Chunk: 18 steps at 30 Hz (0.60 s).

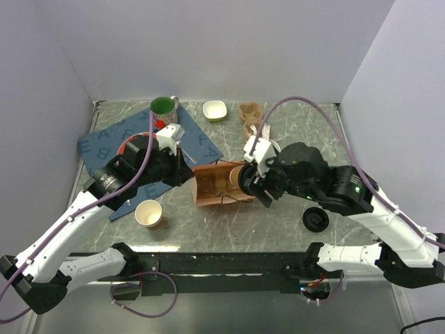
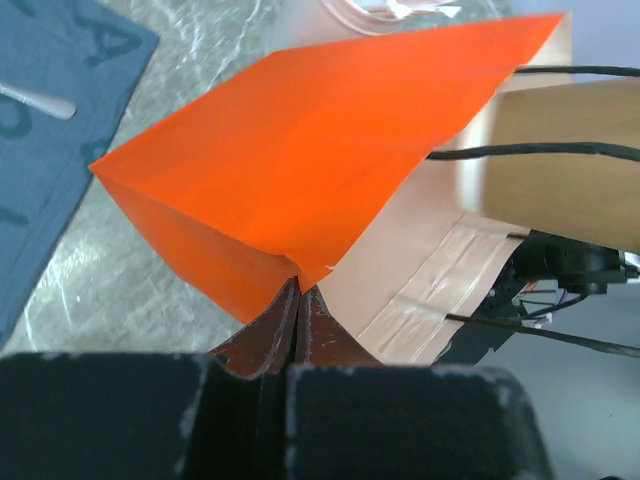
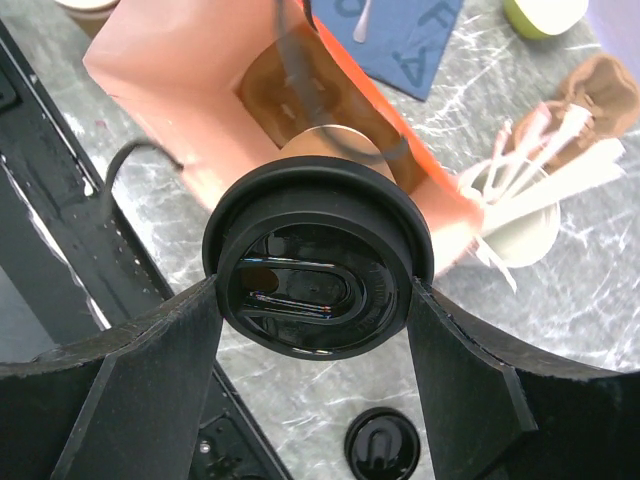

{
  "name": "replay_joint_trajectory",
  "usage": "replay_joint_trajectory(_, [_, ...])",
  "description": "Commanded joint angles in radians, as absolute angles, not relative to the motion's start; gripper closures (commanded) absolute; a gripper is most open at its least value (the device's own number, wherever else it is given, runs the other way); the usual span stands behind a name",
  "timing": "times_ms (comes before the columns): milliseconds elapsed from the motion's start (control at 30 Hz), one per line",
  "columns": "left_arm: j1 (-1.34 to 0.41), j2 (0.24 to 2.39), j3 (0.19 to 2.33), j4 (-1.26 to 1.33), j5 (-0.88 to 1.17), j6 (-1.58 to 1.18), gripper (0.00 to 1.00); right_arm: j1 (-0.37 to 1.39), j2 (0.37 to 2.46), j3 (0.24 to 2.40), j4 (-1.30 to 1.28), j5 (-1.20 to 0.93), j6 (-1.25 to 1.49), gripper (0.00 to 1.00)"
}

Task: Pack the takeout coffee

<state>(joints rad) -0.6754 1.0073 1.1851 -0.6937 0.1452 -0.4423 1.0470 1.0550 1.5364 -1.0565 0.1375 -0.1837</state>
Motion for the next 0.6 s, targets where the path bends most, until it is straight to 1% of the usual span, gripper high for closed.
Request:
replay_joint_trajectory(0, [-0.676,0.962,1.158,-0.568,0.209,-0.35,0.99,1.052,1.087,1.552,-1.005,0.106,-0.264,0.57])
replay_joint_trajectory(267, [-0.675,0.93,1.094,-0.52,0.241,-0.272,0.99,1.089,1.126,1.522,-1.022,0.117,-0.353,0.58])
replay_joint_trajectory(367, [-0.676,0.94,1.085,-0.517,0.255,-0.259,0.99,1.112,1.106,1.415,-0.976,0.155,-0.376,0.58])
replay_joint_trajectory(567, [-0.676,0.946,1.089,-0.515,0.227,-0.274,0.99,1.149,1.086,1.318,-0.911,0.233,-0.44,0.59])
